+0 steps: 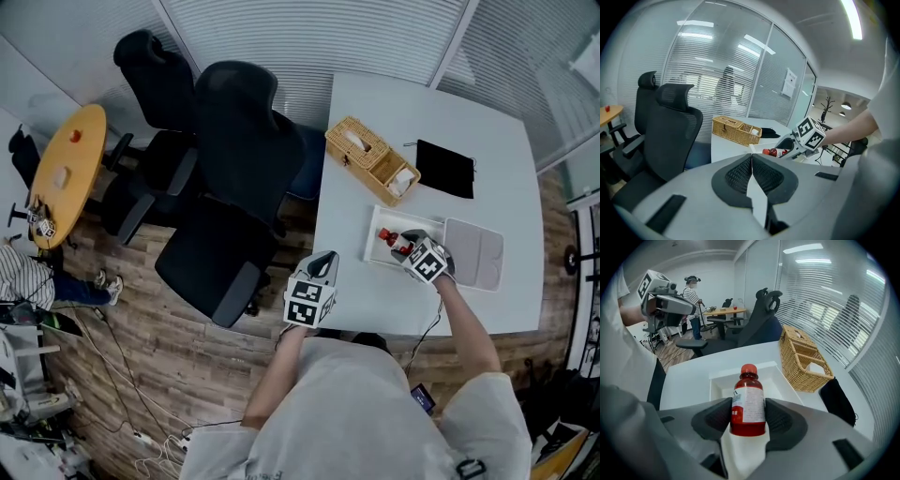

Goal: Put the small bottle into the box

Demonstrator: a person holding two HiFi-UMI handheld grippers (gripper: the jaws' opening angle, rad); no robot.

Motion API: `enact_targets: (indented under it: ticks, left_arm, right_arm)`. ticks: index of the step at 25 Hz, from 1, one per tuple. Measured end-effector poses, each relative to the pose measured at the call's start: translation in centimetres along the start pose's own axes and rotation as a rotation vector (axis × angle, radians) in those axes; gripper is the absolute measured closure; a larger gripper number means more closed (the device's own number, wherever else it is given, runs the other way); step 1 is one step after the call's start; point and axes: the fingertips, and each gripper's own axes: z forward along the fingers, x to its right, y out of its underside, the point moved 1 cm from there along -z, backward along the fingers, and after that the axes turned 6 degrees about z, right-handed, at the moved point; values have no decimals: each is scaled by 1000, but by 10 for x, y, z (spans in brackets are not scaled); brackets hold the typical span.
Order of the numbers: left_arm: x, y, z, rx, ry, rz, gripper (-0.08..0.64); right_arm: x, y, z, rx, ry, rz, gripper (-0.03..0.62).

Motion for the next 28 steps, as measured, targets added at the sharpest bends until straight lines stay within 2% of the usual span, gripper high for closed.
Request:
enact_targets:
  ticks: [5, 22, 28]
  left_arm:
    - [-9, 3, -4, -1, -22, -15, 531]
    - [-12, 6, -1, -10, -26, -10, 531]
    - [-8, 7, 1, -14, -22, -13, 531]
  right_arm:
    - [-1, 3, 13, -26, -15, 2, 368]
    - [-3, 13, 31, -83, -31, -16, 370]
    - [-2, 14, 36, -80, -38, 35, 370]
